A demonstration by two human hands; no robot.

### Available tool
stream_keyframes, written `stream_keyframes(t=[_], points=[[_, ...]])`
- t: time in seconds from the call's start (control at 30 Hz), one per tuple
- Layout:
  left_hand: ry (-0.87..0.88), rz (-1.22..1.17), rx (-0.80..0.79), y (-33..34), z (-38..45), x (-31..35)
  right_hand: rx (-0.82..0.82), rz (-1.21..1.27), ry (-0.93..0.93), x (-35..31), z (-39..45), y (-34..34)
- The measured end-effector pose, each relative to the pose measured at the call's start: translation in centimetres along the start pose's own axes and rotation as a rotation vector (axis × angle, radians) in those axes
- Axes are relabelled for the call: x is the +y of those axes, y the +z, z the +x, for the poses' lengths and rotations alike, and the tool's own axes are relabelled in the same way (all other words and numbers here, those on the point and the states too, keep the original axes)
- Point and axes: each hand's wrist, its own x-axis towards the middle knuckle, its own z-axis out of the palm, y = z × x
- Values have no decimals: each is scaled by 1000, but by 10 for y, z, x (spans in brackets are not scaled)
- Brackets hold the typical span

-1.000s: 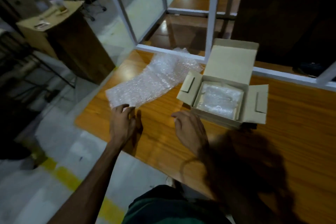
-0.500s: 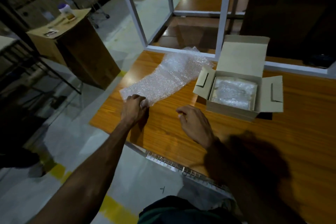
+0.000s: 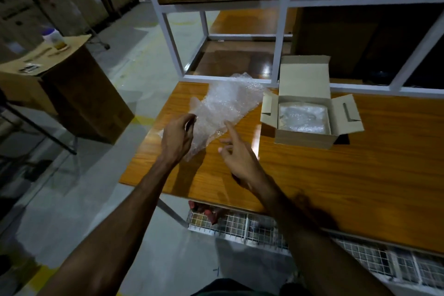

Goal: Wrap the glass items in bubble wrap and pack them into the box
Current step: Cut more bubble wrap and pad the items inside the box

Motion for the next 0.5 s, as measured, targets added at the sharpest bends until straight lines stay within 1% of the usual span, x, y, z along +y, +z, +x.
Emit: stream_keyframes(t=[0.1,0.23,0.27,0.37,0.5], points=[[114,-43,16,-14,-1,8,-94,249,73,-24,12,10],[223,-64,-50,-35,-15,9,-169,509,194,-40,25,20],[251,-55,-72,-40,-20,8,-162,562,223,-41,27,23],[326,38,-135,-55,-32,-1,-63,681,289,-36,29,24],[433,222,-205,-70,-48,-13,31,668,314,-21,28,16]])
